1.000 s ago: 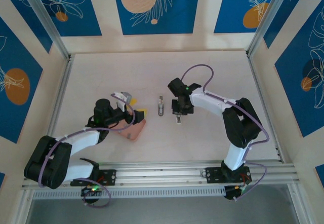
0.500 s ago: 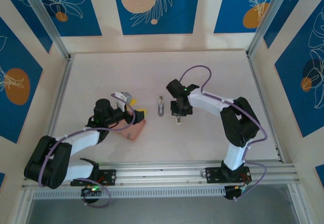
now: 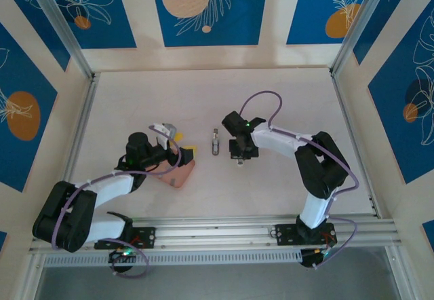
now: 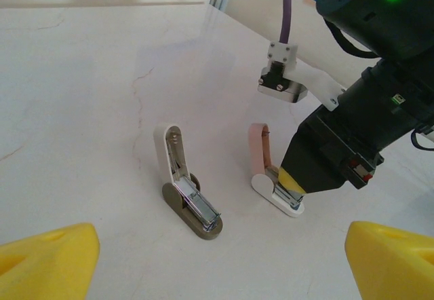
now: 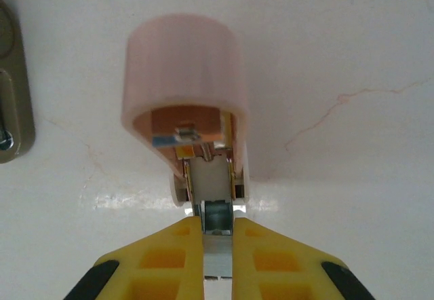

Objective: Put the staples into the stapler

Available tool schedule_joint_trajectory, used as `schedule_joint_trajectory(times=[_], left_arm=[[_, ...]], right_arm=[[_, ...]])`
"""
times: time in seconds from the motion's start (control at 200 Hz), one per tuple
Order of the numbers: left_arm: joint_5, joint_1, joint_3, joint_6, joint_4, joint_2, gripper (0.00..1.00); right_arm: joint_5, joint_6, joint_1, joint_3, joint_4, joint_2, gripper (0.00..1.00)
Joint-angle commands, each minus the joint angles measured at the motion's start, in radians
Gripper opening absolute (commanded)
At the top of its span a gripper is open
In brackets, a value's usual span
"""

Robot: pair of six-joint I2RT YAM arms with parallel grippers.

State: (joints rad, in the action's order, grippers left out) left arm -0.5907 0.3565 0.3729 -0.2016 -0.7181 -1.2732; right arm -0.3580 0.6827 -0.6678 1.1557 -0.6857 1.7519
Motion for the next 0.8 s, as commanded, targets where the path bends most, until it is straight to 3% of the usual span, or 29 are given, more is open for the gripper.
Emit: schedule_joint_trajectory(times=[0.0,0.795], left_arm=[[-0.006,0.01,-0.003,-0.004,-0.018,-0.012,0.93],[-0.017,0.01,0.004,-0.003,-0.015,-0.019,0.93]], right_arm=[[-0.028,0.006,-0.01,-0.024,0.028,-0.057,0.14],[-0.052,-0.081,-0.008,-0.071,0.096,-0.069,0.14]])
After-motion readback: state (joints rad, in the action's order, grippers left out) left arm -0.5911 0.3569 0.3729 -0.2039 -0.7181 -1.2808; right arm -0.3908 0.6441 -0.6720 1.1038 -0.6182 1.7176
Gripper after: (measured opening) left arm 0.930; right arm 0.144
